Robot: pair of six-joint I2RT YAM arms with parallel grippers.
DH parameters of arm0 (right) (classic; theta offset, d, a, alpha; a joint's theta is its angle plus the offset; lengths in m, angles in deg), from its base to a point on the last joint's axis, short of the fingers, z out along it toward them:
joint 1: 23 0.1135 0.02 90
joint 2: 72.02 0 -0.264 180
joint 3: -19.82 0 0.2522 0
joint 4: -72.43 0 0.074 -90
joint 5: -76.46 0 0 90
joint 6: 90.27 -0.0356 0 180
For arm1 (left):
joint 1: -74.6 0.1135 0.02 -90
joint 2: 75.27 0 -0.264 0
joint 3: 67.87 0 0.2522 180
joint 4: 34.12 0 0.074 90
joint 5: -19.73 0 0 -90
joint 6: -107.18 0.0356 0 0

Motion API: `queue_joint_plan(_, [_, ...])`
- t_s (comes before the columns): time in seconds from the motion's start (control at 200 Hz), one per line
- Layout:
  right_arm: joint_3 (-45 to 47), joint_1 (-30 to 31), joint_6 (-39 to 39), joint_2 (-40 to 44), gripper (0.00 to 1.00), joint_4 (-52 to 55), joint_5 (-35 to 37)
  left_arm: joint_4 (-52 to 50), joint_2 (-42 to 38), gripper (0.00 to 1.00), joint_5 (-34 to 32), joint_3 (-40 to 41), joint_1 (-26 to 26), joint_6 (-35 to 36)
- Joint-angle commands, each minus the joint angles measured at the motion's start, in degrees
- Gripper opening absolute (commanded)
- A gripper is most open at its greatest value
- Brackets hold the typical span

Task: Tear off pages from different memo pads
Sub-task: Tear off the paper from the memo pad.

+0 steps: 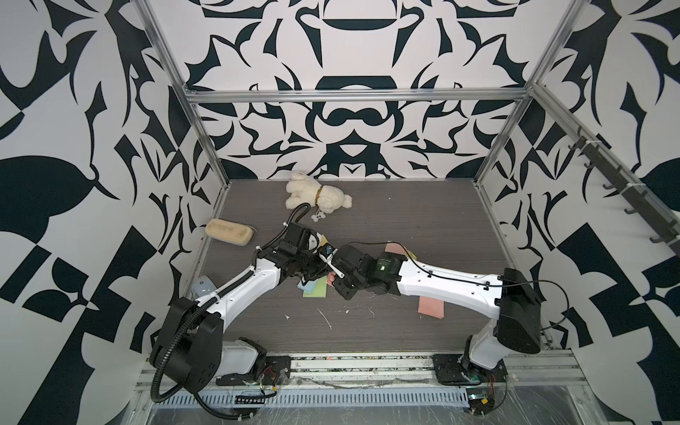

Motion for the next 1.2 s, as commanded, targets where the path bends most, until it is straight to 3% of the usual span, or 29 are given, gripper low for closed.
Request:
queue_joint_plan(0.0, [-1.9,-0.07,0.17,0.49,0.04,0.02,2.08,0.64,-1.08,0.0,1.01,0.78,-0.1,0.13])
queue_joint_plan(0.045, [-1.99,-0.06,0.31,0.42,0.0,0.04,2.09,0.5,-0.99,0.0,1.01,0.82,-0.1,0.24])
queue_joint_plan(0.29, [-1.95,-0.37,-0.14,0.4,0.0,-0.29,-0.54,0.65,-0.79,0.0,0.92,0.94,-0.15,0.33])
queue_joint_plan(0.375, [-1.02,-1.58,-1.0,1.09,0.15,-0.83,-2.65,0.73,-0.88,0.0,0.92,1.21,-0.1,0.38])
queue_joint_plan(0.45, [-0.33,-2.51,-1.69,1.62,0.19,-1.44,-3.69,0.81,-0.85,0.0,0.89,1.43,-0.1,0.38])
queue_joint_plan(0.545, [0.03,-2.9,-2.08,2.03,0.0,-2.2,-4.92,0.91,-0.75,0.0,0.82,1.52,-0.11,0.43])
queue_joint_plan(0.685, [0.6,-3.27,-2.68,2.52,0.0,-2.33,-6.8,1.35,-1.05,0.0,0.83,1.56,-0.1,0.8])
queue_joint_plan(0.86, [2.31,-5.82,-2.63,4.43,0.21,-1.74,-10.17,2.36,-2.13,0.0,0.93,2.86,-0.1,2.83])
queue_joint_plan(1.195, [2.2,-6.14,-0.6,5.08,0.25,0.19,-9.52,5.3,-2.82,0.0,1.74,4.31,-0.1,3.9])
